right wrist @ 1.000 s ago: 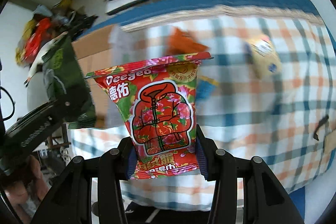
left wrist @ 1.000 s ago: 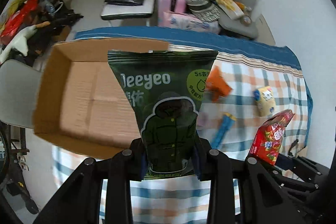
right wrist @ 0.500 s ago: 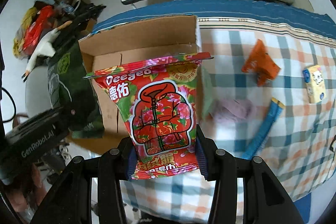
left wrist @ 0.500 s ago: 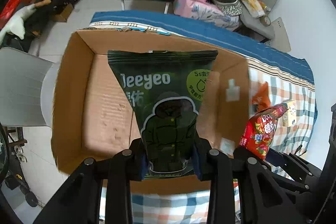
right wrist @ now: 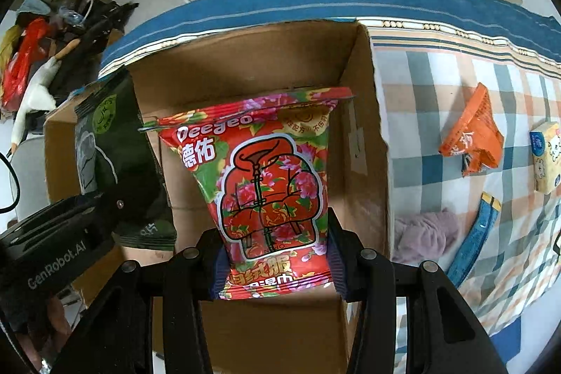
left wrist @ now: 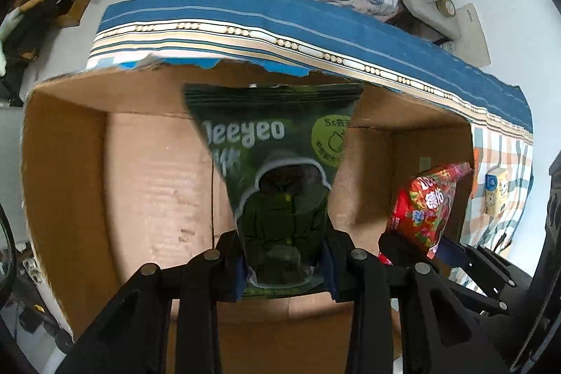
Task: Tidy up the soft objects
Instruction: 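Carry both bags into the cardboard box and open both tools, then grasp the yellow tissue pack with the right tool while the left tool grasps the orange bag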
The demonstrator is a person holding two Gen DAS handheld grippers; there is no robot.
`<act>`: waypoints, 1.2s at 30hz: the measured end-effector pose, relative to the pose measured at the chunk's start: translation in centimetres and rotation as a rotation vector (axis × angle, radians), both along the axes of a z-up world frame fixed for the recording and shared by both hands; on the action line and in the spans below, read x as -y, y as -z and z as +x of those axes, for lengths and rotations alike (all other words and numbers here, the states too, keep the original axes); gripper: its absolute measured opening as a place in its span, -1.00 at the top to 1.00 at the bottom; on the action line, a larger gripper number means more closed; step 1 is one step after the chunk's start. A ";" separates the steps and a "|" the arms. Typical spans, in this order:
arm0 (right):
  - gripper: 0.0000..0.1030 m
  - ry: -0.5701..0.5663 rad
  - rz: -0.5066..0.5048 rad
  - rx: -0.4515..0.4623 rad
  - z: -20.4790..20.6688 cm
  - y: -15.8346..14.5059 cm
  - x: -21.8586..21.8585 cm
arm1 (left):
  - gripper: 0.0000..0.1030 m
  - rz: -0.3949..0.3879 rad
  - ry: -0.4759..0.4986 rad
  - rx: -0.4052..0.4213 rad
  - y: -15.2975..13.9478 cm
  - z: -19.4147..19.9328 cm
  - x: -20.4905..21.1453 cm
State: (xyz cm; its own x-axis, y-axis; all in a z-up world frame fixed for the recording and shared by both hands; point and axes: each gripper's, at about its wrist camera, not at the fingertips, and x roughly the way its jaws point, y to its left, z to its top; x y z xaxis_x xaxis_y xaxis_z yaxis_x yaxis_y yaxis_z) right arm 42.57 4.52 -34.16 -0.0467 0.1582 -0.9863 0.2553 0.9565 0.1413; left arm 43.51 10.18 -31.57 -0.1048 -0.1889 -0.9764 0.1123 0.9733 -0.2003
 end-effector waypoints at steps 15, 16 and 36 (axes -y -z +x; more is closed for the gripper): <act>-0.84 -0.053 -0.037 0.006 0.7 -0.3 -0.8 | -0.70 0.055 0.003 -0.004 -0.4 0.1 -0.6; -0.90 -0.060 -0.045 0.008 0.6 -0.5 -0.9 | -0.71 0.064 0.000 0.003 -0.6 -0.1 -0.7; -0.98 -0.113 -0.104 0.116 -8.7 -7.6 -2.1 | -0.84 0.174 -0.045 0.269 -8.8 -9.8 -5.1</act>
